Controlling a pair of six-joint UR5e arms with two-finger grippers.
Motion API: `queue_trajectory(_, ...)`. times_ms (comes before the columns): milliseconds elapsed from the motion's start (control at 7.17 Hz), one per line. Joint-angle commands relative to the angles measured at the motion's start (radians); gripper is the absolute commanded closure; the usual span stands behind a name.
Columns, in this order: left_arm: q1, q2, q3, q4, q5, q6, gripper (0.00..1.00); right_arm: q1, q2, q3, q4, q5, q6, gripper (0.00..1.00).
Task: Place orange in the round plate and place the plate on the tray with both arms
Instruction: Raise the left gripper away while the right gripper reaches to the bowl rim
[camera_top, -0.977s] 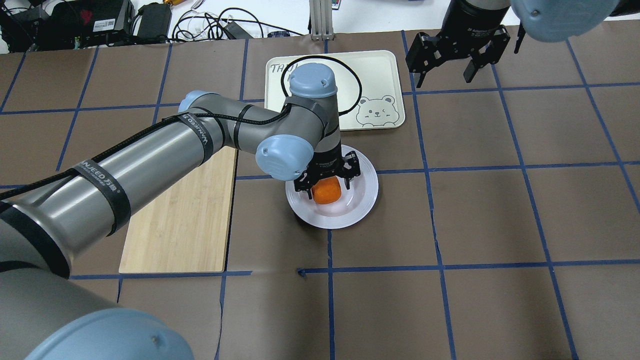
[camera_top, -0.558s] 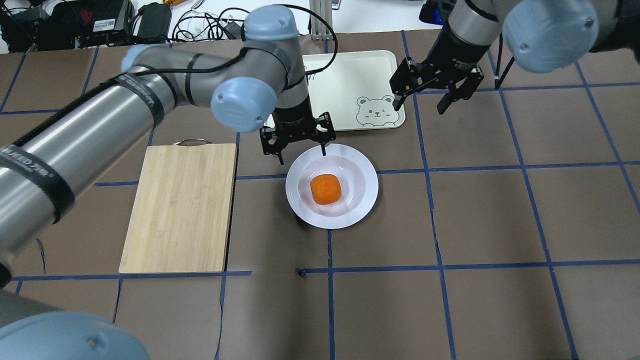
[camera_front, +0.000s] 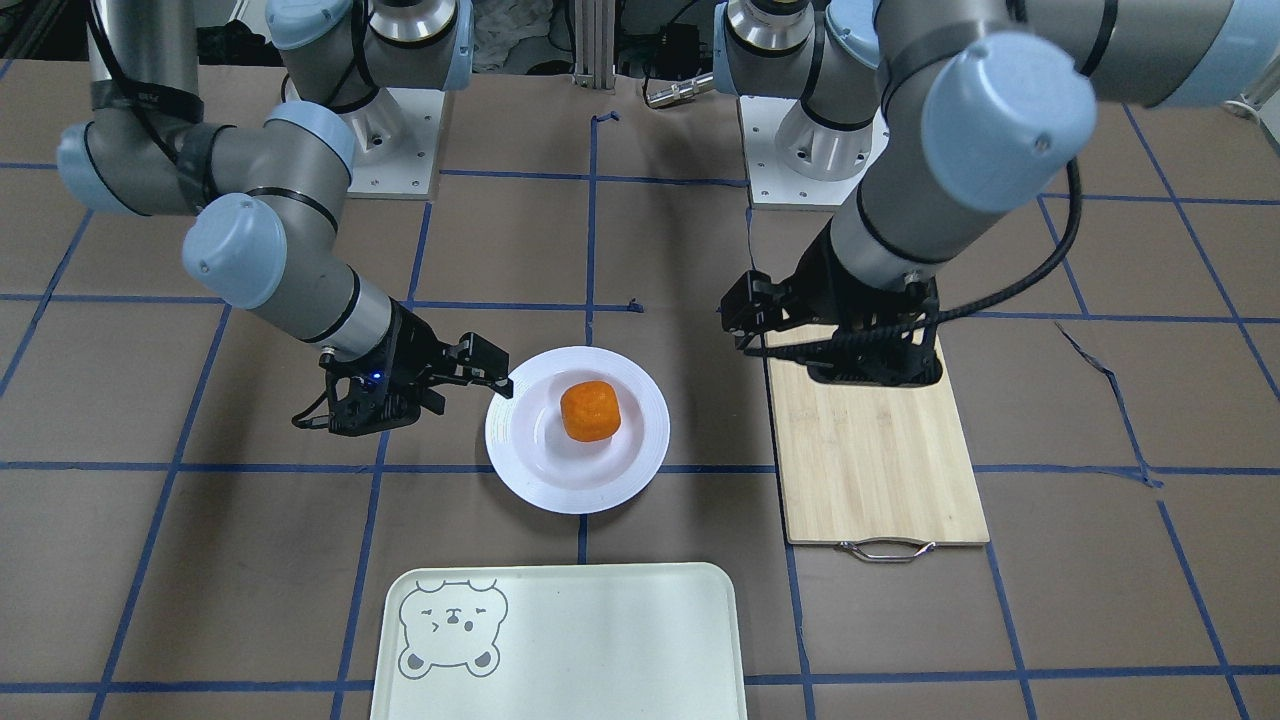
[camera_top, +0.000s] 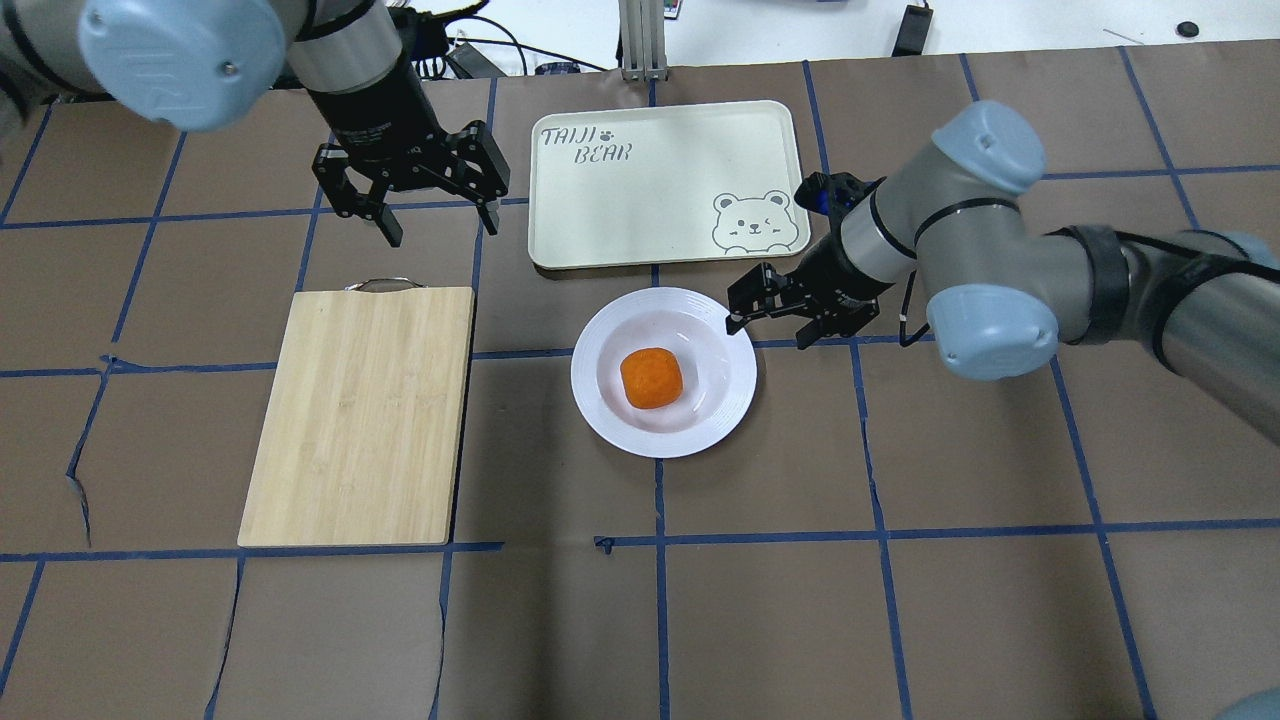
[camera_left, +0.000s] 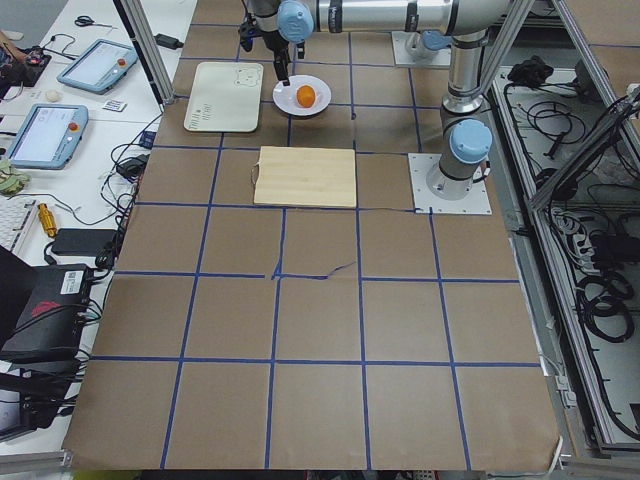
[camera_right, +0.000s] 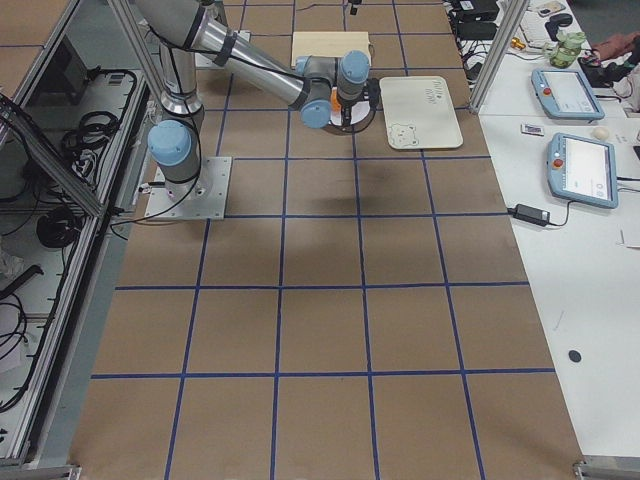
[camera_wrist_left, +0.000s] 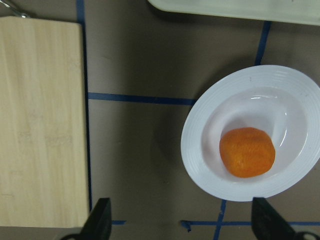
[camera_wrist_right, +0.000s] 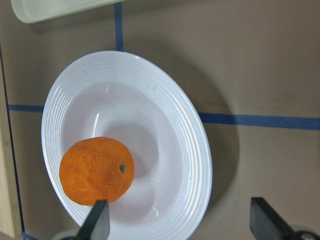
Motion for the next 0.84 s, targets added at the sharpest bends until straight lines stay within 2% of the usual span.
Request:
queue_trajectory(0, 0.000, 0.103, -0.049, 0.148, 0.009, 0.017, 0.00, 0.006, 0.054, 0.053, -0.157, 0.050, 0.074, 0.00)
queue_trajectory(279, 0.000, 0.163, -0.155, 0.220, 0.101, 0.007, 0.00, 0.018, 0.103, 0.055, -0.167, 0.051, 0.157, 0.00)
queue_trajectory(698, 0.000, 0.180, -0.160, 0.216, 0.100, 0.007, 0.00, 0.069, 0.129, 0.053, -0.195, 0.044, 0.256, 0.00)
